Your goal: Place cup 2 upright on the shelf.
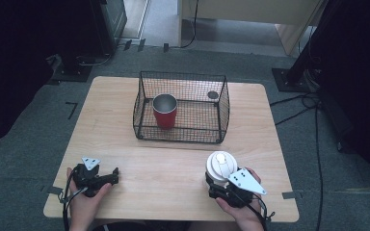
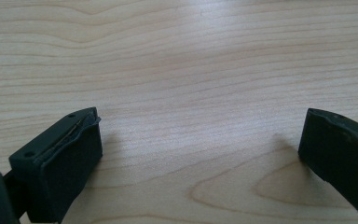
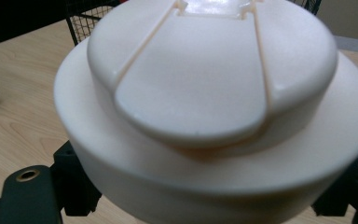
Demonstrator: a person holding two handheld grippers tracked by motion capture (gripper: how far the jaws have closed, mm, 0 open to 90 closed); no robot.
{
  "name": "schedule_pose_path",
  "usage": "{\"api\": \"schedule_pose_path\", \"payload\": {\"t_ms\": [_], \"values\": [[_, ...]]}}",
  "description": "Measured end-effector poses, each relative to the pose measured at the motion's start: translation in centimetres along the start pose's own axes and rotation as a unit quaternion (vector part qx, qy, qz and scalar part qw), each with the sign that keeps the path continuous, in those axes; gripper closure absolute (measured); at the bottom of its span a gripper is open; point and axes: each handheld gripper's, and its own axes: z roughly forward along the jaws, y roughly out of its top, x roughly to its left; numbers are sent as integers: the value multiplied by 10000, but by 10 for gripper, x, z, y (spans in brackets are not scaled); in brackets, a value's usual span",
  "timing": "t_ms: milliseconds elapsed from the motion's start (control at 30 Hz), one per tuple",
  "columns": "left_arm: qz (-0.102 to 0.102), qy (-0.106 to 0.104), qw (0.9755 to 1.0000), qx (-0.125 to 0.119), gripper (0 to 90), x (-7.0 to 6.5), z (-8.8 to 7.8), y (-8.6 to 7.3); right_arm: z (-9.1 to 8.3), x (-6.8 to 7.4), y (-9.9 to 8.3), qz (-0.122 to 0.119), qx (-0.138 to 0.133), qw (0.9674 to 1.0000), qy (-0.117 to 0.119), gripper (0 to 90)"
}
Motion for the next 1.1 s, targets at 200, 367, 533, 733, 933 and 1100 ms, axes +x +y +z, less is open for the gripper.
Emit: {"api": "schedule_pose_path", "payload": {"t_ms": [200,367,533,733,933,1100], "values": [[-1,0,10000,-2,0,0,0,0,-3,0,15,5,-68,9999,-91,161],[1,0,10000,-2,0,0,0,0,-3,-5,24,88,-131,9999,-59,161],[1,0,10000,-2,0,0,0,0,-1,-7,35,114,-132,9998,-98,161],[-6,-2,10000,-8,0,0,0,0,6,-5,48,101,-158,9998,-115,161],[-7,-1,10000,-9,0,0,0,0,13,-1,55,118,-162,9998,-89,161],[-18,-2,10000,-18,0,0,0,0,16,2,60,121,-183,9997,-58,161]]}}
